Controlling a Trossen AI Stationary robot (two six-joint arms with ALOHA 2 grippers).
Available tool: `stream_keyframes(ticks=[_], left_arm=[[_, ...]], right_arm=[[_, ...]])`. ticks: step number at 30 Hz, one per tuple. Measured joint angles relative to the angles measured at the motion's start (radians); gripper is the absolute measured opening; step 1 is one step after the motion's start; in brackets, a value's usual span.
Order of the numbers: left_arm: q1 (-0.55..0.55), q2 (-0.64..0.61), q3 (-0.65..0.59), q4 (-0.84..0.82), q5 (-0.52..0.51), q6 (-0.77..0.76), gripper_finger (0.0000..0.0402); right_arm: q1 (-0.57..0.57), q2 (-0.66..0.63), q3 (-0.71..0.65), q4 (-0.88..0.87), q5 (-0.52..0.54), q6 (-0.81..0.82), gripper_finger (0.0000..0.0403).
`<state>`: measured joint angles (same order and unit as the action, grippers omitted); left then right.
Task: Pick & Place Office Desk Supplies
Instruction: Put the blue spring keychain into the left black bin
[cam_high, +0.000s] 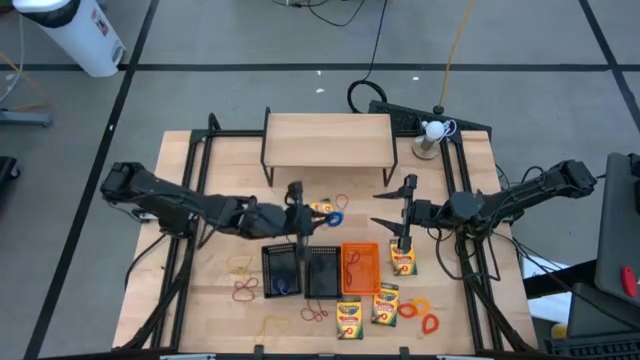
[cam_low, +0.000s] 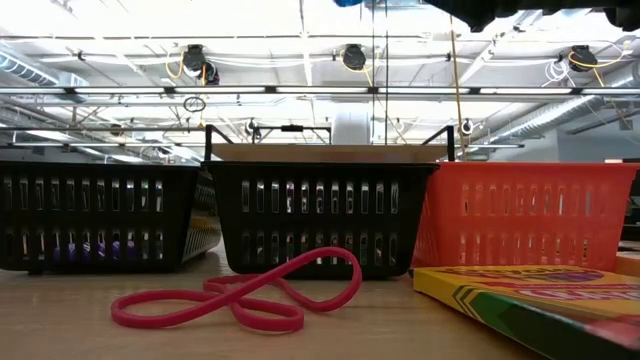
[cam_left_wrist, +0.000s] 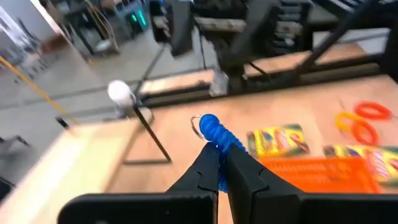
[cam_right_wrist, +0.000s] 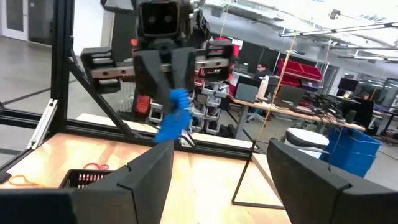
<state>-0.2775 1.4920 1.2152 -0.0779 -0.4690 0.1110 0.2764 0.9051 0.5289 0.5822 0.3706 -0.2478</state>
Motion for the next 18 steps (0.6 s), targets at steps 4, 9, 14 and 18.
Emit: stream_keyframes(ticks=[4, 9, 14, 18], left_arm=[[-0.06, -0.036, 0.0, -0.144, -0.057, -0.114, 0.0005], [-0.128, -0.076, 0.0, -0.299, -0.111, -0.302, 0.0005], [-0.183, -0.087, 0.0, -0.425, -0.111, -0.47, 0.0005], [-0.219, -0.082, 0.0, -0.553, -0.094, -0.646, 0.0005]], right_arm=[[0.0, 0.0, 0.0, 0.0, 0.0, 0.0, 0.0247], [0.0, 0.0, 0.0, 0.0, 0.0, 0.0, 0.0247], [0.0, 0.0, 0.0, 0.0, 0.0, 0.0, 0.0247], [0.0, 0.0, 0.0, -0.004, 0.0, 0.01, 0.0247]])
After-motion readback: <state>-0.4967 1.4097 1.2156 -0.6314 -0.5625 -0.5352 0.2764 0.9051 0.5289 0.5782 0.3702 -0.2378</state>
